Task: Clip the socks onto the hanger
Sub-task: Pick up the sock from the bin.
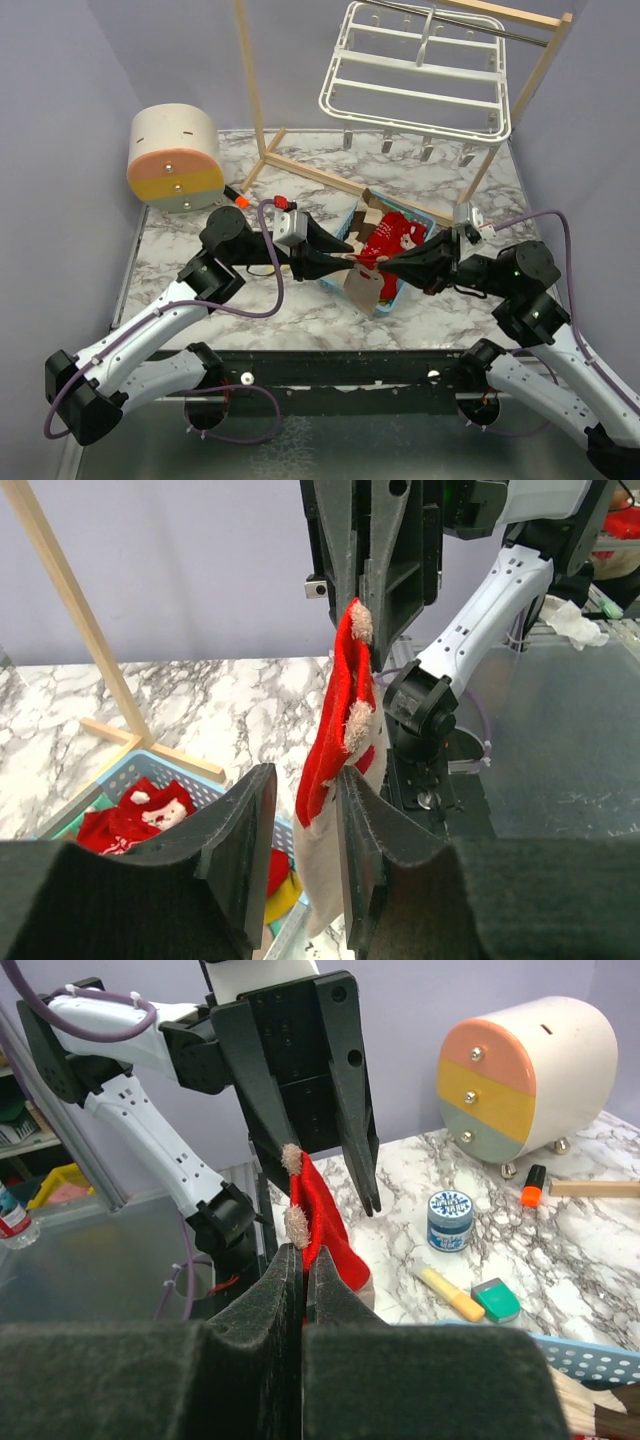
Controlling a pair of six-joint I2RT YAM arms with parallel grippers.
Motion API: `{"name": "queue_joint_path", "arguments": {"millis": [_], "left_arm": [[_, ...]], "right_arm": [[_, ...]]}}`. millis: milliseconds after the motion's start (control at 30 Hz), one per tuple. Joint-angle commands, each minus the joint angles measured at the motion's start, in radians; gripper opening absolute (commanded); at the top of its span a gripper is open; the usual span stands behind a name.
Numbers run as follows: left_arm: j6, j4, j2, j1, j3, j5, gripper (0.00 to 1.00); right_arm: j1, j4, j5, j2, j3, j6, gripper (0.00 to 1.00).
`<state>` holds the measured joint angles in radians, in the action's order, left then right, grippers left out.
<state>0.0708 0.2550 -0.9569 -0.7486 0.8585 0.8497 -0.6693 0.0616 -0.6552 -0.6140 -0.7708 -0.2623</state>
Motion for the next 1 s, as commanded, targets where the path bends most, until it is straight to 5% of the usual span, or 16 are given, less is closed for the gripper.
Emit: {"name": "queue_joint_path", "arguments": {"millis": [0, 200, 633, 833, 967], "left_arm": [[0.054, 0.056, -0.016, -0.011, 0.037, 0.047, 0.35], [0.056, 0.071, -0.015, -0.02, 0.035, 0.048, 0.24], [0.076, 0.109, -0.036, -0.046, 0.044, 0.056, 0.26], [0.062, 0.116, -0.039, -0.061, 0.036, 0.061, 0.0], [0.035, 0.117, -0.023, -0.063, 0.023, 0.031, 0.0]], "right_arm": [[-0.003, 0.047, 0.02, 0.016, 0.01, -0.016, 0.0], [-0.003, 0.051, 0.016, 0.018, 0.015, -0.023, 0.0], [-0.004, 0.059, 0.014, 0.015, 0.018, -0.03, 0.01], [-0.003, 0.052, 0.013, 0.015, 0.018, -0.035, 0.0], [-0.003, -0.035, 0.038, 0.018, -0.009, -0.01, 0.18]]}}
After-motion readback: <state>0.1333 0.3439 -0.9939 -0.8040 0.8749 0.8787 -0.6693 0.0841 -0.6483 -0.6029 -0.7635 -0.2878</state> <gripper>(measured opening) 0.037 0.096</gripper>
